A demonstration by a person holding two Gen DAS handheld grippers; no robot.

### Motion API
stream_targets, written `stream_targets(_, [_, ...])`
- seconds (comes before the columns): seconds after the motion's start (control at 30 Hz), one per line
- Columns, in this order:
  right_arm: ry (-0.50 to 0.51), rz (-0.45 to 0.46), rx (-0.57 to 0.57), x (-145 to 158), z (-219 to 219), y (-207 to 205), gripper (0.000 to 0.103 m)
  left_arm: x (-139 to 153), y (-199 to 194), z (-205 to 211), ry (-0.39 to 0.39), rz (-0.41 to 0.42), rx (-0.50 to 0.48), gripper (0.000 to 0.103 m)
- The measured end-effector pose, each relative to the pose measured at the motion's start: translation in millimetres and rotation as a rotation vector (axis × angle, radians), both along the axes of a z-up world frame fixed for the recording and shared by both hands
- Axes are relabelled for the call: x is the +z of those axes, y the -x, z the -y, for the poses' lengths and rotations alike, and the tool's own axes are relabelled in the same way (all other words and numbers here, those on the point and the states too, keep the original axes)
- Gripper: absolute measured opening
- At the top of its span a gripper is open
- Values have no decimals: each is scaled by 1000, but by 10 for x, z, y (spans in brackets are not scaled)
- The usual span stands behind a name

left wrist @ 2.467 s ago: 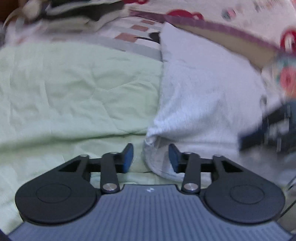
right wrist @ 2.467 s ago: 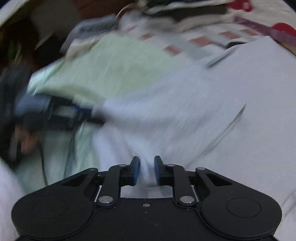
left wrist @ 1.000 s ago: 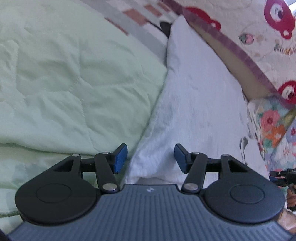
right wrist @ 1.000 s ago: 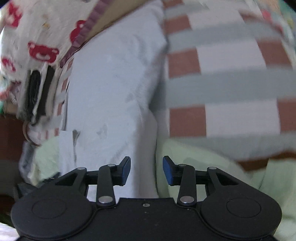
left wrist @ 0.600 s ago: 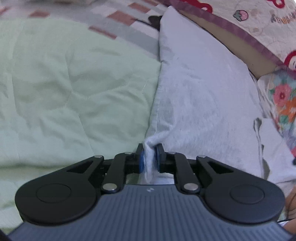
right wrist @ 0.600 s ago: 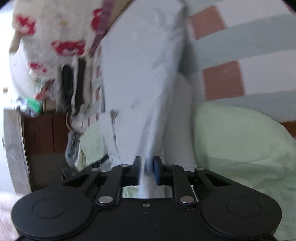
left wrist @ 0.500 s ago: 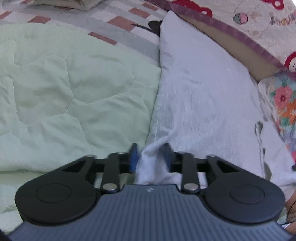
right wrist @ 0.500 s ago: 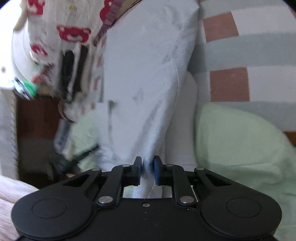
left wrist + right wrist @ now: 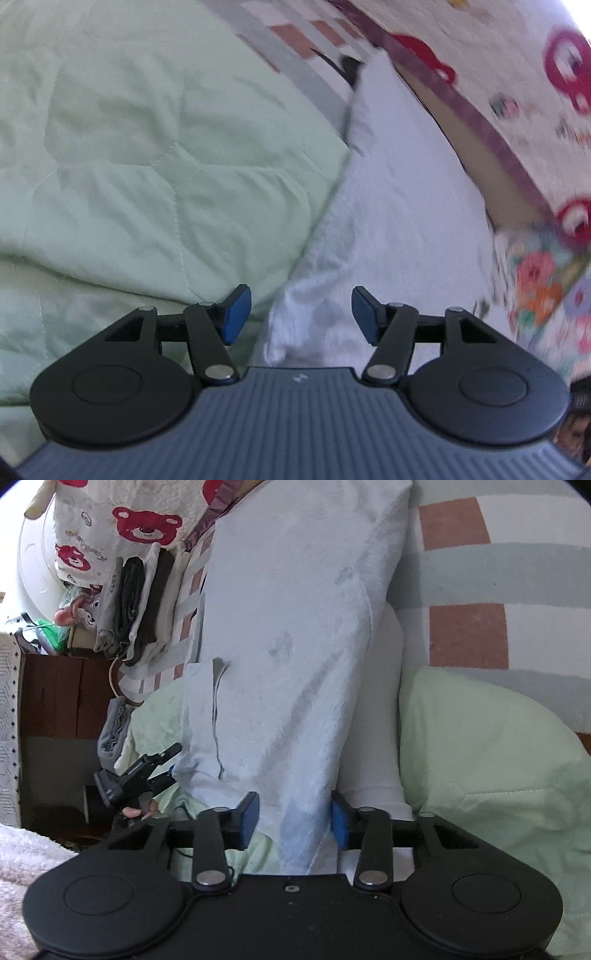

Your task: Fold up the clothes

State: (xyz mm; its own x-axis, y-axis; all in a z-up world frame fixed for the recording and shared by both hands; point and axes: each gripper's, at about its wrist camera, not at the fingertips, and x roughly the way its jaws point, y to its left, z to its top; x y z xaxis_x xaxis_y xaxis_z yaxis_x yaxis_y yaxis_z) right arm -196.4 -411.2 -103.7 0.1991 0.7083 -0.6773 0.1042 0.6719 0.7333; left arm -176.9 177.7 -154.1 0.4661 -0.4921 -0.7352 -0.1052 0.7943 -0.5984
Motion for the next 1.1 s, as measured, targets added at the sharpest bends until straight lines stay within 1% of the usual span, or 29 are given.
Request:
stream_targets(0.03, [8, 13, 5, 14, -18, 3, 13, -1, 8, 43, -13, 1, -41, 35])
stream_targets(0.07, [16, 27, 10, 30, -36, 7, 11, -2, 17, 87, -29, 1, -78, 7])
stream_targets(0.1, [27, 42, 14, 51, -49, 10, 10, 8, 29, 127, -48, 5, -99, 7])
stream_targets(0.2, [66, 69, 25, 95, -84, 22, 10, 90, 81, 202, -106, 52, -114, 7])
stream_targets(0.23, [78, 68, 27, 94, -89, 22, 14, 106, 92, 214, -114, 60, -112, 8])
stream_targets(0.27, [83, 64, 31, 86, -92, 19, 16, 89, 86, 194, -95, 52, -96, 9])
stream_targets(0.3, [86, 59, 34, 75, -92, 13, 20, 59, 75, 165, -70, 39, -80, 10])
stream_targets(0.33, [89, 53, 37, 60, -91, 7, 33, 58, 56, 152, -53, 36, -72, 11])
stream_targets(0.4, [85, 43, 32, 48, -81, -15, 33, 184, -20, 200, -57, 73, -97, 12])
stream_targets(0.43, [75, 41, 23, 63, -65, -35, 32, 247, -58, 223, -58, 92, -110, 7])
stream_targets(0.47, [65, 40, 13, 79, -49, -55, 24, 310, -96, 247, -60, 110, -122, 6])
stream_targets(0.5, [55, 38, 4, 94, -34, -75, 8, 373, -133, 271, -62, 129, -135, 6])
stream_targets(0.63, [14, 32, -34, 155, 28, -156, 8, 648, -314, 374, -67, 205, -186, 6])
stream_targets(0.7, [17, 26, -53, 272, 46, -335, 8, 923, -578, 472, -67, 258, -217, 6])
stream_targets(0.8, [88, 20, -70, 600, 22, -708, 8, 1269, -1020, 672, -90, 350, -251, 6])
stream_targets(0.83, [127, 22, -67, 751, 1, -856, 8, 1377, -1172, 743, -101, 382, -261, 6])
stream_targets(0.93, [297, 53, -46, 1175, -70, -1243, 8, 1684, -1623, 959, -136, 470, -292, 6])
stream_targets(1.0, [396, 77, -43, 1376, -108, -1463, 8, 1779, -1895, 1109, -181, 486, -313, 6])
stream_targets(1.07, [459, 96, -43, 1457, -102, -1696, 8, 1815, -2143, 1242, -224, 484, -343, 6])
stream_targets(1.1, [472, 99, -54, 1452, -90, -1803, 8, 1798, -2278, 1304, -248, 473, -366, 6])
